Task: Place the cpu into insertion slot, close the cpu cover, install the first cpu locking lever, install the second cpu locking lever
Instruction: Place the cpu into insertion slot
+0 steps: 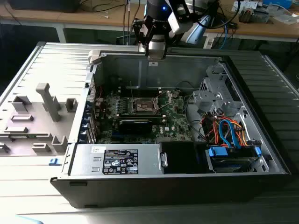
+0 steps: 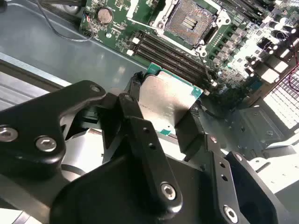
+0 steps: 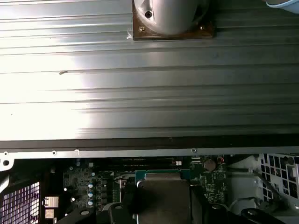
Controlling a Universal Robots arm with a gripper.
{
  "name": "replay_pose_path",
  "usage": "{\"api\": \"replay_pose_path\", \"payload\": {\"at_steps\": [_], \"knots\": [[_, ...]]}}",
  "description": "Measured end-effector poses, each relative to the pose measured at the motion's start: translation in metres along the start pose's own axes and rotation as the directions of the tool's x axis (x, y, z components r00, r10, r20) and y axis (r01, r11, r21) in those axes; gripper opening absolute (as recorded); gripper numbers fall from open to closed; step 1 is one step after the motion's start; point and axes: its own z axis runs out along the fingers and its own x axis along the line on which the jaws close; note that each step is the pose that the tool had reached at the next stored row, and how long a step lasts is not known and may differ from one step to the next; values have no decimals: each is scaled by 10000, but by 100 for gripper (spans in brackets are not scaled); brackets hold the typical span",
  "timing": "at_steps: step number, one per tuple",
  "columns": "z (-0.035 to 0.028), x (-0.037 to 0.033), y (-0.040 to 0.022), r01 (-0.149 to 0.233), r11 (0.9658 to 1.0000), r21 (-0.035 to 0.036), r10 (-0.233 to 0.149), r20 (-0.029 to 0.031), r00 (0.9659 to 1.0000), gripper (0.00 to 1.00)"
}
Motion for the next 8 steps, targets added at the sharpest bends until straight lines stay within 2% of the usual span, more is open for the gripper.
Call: {"api": "replay_pose_path", "payload": {"at_steps": [8], "knots": [[8, 6, -30, -1, 10000, 0, 1, 0, 10000, 55]]}}
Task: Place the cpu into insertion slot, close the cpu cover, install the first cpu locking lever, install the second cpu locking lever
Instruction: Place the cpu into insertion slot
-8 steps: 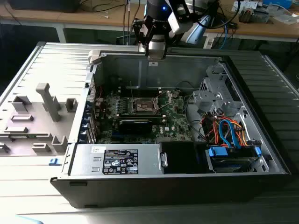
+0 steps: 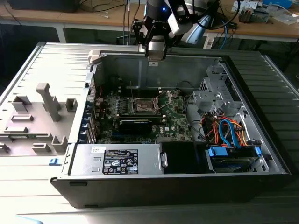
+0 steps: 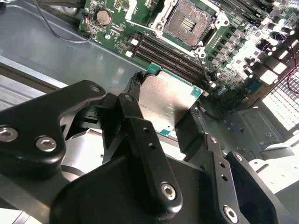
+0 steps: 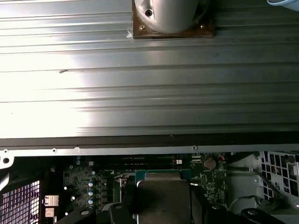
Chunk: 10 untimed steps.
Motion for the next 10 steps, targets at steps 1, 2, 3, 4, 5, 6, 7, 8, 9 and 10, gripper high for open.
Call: {"api": "replay_pose_path", "payload": {"at_steps": [1, 2, 3, 4, 5, 6, 7, 8, 9, 10], "knots": [[1, 0, -2, 0, 10000, 0, 0, 0, 10000, 55], [2, 0, -3, 0, 10000, 1, 0, 0, 10000, 55], [3, 0, -5, 0, 10000, 1, 0, 0, 10000, 55], [3, 0, -6, 0, 10000, 1, 0, 0, 10000, 55], [4, 0, -7, 0, 10000, 1, 0, 0, 10000, 55], [5, 0, -8, 0, 10000, 2, 0, -1, 10000, 55], [5, 0, -8, -1, 10000, 3, 1, -1, 10000, 55], [7, 0, -9, 0, 10000, 2, 0, -1, 10000, 55], [10, 0, -11, 0, 10000, 0, 0, 0, 10000, 55], [12, 0, -14, 0, 10000, 0, 0, 0, 10000, 55]]}}
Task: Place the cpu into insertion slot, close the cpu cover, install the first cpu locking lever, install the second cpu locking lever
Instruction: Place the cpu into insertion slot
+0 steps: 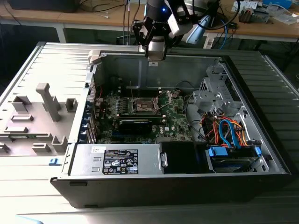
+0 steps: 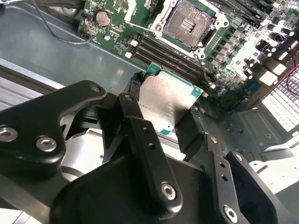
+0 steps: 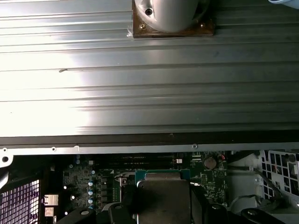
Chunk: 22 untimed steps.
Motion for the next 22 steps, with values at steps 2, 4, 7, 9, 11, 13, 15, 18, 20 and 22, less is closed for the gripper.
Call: {"api": "replay_pose_path", "payload": {"at_steps": [2, 4, 7, 9, 11, 13, 15, 18, 20, 22], "knots": [[4, 0, -4, 0, 10000, 1, 0, 0, 10000, 55], [7, 0, -8, 0, 10000, 1, 0, -1, 10000, 55], [12, 0, -14, -1, 10000, 2, 1, -1, 10000, 55], [16, -1, -18, 0, 10000, 1, 0, 0, 10000, 55], [19, -1, -23, 0, 10000, 1, 0, 0, 10000, 55], [22, -1, -27, 0, 10000, 1, 0, 0, 10000, 55], [26, -1, -33, 0, 10000, -1, 0, 0, 10000, 55], [30, -1, -41, 0, 10000, 1, 0, 0, 10000, 55], [33, -1, -47, 0, 10000, 1, 0, -1, 10000, 55], [36, -1, -53, 0, 10000, 1, 0, 0, 10000, 55]]}}
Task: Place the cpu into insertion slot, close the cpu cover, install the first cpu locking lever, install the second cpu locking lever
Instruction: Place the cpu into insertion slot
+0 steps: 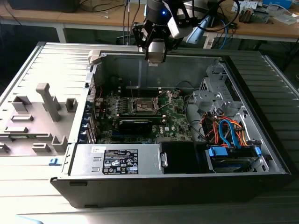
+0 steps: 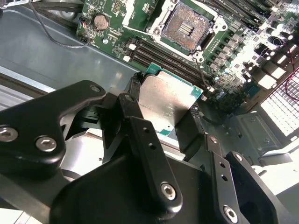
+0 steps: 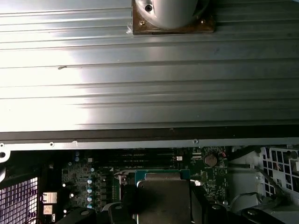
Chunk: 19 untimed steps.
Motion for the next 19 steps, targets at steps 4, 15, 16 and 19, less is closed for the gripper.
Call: {"api": "replay_pose_path", "payload": {"at_steps": [4, 15, 16, 19], "knots": [[5, 0, -10, 0, 10000, 0, 0, 0, 10000, 55], [16, -1, -41, 0, 10000, 0, 0, 0, 10000, 55], [17, 0, -43, 0, 10000, -1, 0, 0, 10000, 55], [19, 0, -51, 0, 10000, 0, 0, 0, 10000, 55]]}}
